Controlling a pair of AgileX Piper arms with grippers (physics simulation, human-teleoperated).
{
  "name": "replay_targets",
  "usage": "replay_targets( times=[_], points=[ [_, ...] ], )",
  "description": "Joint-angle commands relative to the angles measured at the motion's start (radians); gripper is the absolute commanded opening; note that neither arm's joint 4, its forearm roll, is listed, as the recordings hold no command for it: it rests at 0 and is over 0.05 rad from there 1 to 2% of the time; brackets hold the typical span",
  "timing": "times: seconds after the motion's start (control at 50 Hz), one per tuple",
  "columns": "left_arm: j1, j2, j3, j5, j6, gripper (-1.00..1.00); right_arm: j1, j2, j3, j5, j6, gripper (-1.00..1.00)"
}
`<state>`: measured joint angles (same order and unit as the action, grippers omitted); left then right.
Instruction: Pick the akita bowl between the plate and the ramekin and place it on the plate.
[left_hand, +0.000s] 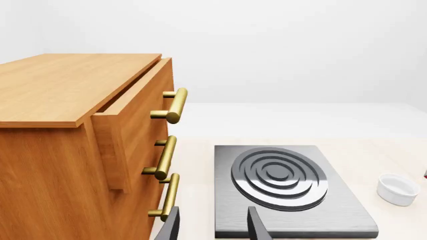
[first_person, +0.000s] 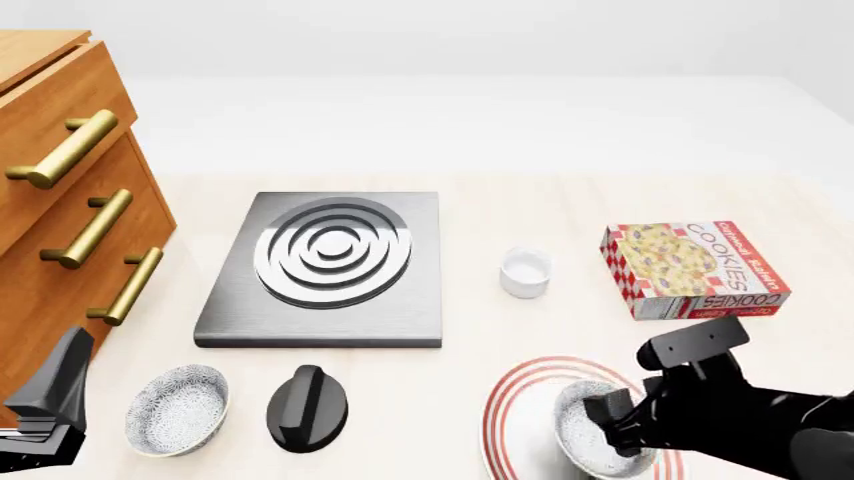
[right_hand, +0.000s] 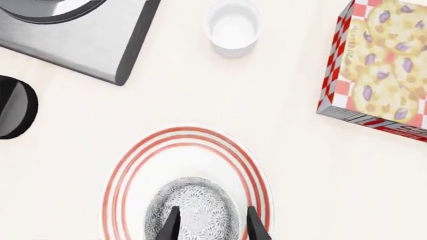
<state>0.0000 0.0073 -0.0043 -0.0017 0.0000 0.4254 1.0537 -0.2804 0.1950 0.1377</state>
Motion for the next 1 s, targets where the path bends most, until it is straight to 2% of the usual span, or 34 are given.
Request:
replay_targets(
  times=[0.02, 0.06, 0.1, 0.12, 0.16, 0.2, 0.24, 0.34, 0.44, 0.48, 0.52, 0.64, 1.0],
  points=[
    [0.0, 0.0, 0.0, 0.0, 0.0, 1.0, -0.033, -0.067, -0.018, 0.077, -0.042, 1.0],
    [0.0, 0.0, 0.0, 0.0, 0.0, 1.0, -0.065, -0.123, -0.031, 0.125, -0.067, 1.0],
    [0.0, 0.0, 0.0, 0.0, 0.0, 1.0, -0.063, -0.121, -0.048, 0.14, -0.06, 1.0],
    [0.0, 0.0, 0.0, 0.0, 0.0, 1.0, -0.096, -0.152, -0.054, 0.164, -0.081, 1.0],
    [0.0, 0.0, 0.0, 0.0, 0.0, 1.0, -0.096, -0.153, -0.055, 0.165, -0.081, 1.0],
    [0.0, 0.0, 0.0, 0.0, 0.0, 1.0, -0.125, -0.236, -0.096, 0.258, -0.093, 1.0],
    [0.0, 0.0, 0.0, 0.0, 0.0, 1.0, -0.129, -0.247, -0.103, 0.273, -0.098, 1.0],
    [0.0, 0.0, 0.0, 0.0, 0.0, 1.0, -0.172, -0.351, -0.175, 0.397, -0.122, 1.0],
    [0.0, 0.0, 0.0, 0.0, 0.0, 1.0, -0.205, -0.441, -0.255, 0.508, -0.129, 1.0],
    [0.0, 0.0, 0.0, 0.0, 0.0, 1.0, -0.199, -0.451, -0.289, 0.54, -0.102, 1.0],
    [0.0, 0.0, 0.0, 0.0, 0.0, 1.0, -0.231, -0.478, -0.314, 0.568, -0.141, 1.0],
    [0.0, 0.0, 0.0, 0.0, 0.0, 1.0, -0.23, -0.512, -0.37, 0.619, -0.133, 1.0],
    [0.0, 0.0, 0.0, 0.0, 0.0, 1.0, -0.256, -0.561, -0.398, 0.648, -0.189, 1.0]
  ],
)
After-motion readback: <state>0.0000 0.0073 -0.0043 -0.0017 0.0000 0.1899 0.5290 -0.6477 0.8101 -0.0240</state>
